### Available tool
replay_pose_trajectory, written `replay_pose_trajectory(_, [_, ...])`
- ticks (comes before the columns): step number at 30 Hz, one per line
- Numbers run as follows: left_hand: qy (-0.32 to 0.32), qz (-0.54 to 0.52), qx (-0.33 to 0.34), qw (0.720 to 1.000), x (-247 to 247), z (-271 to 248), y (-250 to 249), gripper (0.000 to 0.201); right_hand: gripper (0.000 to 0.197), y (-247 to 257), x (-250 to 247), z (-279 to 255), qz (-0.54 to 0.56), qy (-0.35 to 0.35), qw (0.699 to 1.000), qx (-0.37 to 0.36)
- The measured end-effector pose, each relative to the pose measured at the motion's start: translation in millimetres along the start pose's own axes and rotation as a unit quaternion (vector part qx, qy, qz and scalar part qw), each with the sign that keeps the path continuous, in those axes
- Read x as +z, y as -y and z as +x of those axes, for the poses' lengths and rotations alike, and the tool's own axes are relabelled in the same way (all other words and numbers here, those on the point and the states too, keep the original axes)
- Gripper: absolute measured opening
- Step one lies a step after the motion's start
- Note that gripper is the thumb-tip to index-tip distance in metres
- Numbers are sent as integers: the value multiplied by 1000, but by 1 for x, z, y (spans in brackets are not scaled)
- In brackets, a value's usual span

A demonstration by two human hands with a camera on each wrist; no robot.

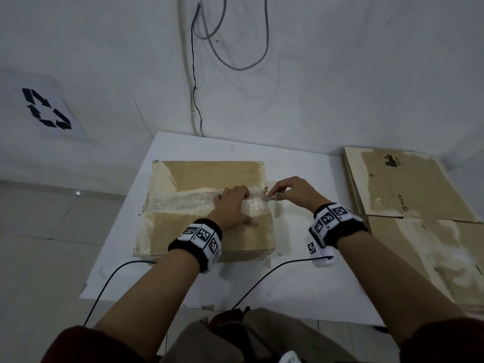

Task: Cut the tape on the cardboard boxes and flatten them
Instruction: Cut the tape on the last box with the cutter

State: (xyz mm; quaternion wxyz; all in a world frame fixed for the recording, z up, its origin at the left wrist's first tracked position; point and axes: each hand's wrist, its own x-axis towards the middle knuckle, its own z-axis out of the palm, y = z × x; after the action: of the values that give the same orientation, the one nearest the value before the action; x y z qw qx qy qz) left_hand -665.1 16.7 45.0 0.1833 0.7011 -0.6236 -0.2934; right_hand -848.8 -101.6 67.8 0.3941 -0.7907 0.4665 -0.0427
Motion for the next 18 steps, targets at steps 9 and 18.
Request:
replay_pose_trajectory(9, [-48, -25, 11, 998, -8, 5, -12, 61, 17, -9, 6, -20, 77, 102, 989, 70])
replay_pose_trajectory(18, [-268, 113, 164, 943, -25, -23, -40, 42, 16, -32, 9, -31, 227, -36, 970, 75])
